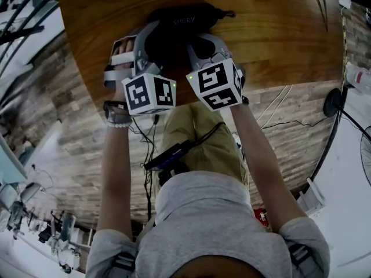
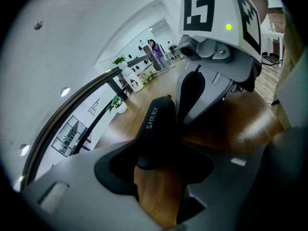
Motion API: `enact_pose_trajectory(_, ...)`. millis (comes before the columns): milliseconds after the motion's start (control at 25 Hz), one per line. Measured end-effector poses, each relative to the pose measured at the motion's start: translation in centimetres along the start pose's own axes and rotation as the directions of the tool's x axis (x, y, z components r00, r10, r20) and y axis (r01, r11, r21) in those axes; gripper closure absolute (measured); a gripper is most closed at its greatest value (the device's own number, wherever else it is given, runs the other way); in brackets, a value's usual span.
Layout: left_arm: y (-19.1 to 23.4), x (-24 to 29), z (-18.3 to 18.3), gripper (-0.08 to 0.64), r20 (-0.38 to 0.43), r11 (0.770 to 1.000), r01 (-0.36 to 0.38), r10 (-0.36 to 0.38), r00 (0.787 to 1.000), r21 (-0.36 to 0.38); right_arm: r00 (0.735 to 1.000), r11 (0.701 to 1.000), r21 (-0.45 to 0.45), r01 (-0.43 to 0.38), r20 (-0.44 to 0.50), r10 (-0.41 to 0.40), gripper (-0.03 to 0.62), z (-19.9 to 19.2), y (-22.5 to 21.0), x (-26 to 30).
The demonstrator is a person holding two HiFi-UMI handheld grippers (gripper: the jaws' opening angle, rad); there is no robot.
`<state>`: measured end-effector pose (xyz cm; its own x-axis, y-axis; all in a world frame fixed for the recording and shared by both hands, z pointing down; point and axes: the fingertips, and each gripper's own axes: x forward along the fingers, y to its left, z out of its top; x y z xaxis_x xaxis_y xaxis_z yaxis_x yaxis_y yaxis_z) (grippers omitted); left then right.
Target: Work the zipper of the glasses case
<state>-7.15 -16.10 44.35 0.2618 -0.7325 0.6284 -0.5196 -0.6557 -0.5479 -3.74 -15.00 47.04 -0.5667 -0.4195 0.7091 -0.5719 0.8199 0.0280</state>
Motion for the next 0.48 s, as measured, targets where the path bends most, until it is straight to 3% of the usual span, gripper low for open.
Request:
enact_pose_trajectory(280, 0.0, 0.3, -0.1, 0.326, -0.002, 1.0, 0.01, -0.01, 1.0, -0.006, 0.999, 0.997, -0.059, -0.04, 0.0, 0.04, 0.564, 0.2, 0.4, 0.2)
enact_pose_trajectory(480, -0.3, 0.6, -0.4, 0.282, 0.004, 0.999, 0.031, -0.031, 1.0, -0.026, 0.996, 0.961, -0.264, -0.08, 0.004, 0.084, 0.458, 1.0, 1.1, -2.1)
